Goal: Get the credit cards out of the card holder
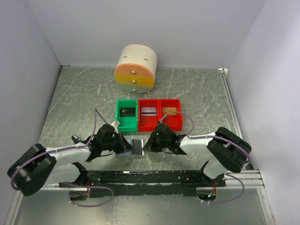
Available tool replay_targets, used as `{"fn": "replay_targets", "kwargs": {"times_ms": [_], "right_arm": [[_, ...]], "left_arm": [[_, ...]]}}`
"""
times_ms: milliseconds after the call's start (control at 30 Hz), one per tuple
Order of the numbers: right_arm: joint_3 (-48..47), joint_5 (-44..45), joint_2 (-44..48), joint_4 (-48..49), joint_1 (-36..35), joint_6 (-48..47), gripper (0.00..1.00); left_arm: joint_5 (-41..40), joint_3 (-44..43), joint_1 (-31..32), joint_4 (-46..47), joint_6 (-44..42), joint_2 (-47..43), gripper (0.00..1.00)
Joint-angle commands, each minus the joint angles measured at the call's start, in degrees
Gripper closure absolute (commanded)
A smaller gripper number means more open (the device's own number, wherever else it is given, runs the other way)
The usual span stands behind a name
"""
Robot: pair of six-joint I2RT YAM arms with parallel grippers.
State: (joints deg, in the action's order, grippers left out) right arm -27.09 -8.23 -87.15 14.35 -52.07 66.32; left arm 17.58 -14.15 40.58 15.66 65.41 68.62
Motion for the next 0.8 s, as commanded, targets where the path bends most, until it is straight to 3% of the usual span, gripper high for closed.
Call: {"fn": "replay_targets", "kwargs": {"times_ms": [0, 233, 567, 767], "right_arm": [[2.8, 4.2, -4.3, -10.8, -0.1, -1.5, 0.92], [2.4, 4.1, -3.6, -10.8, -0.1, -2.0, 0.92], [-3.5, 0.0, 2.9, -10.1, -0.2, -8.6, 0.86], [-6.6, -4.5, 0.1, -5.6, -0.2, -9.0, 0.85]], "left_arm": [[-1.0, -0.1, -0.3, -3.6, -0.8, -2.6, 0.93], [-3.1, -0.6, -0.4, -9.0, -2.3, -5.1, 0.92], [-0.7, -0.6, -0.4, -5.9, -2.3, -2.0, 0.89], [-1.0, -0.9, -0.5, -5.8, -2.4, -1.8, 0.86]]}}
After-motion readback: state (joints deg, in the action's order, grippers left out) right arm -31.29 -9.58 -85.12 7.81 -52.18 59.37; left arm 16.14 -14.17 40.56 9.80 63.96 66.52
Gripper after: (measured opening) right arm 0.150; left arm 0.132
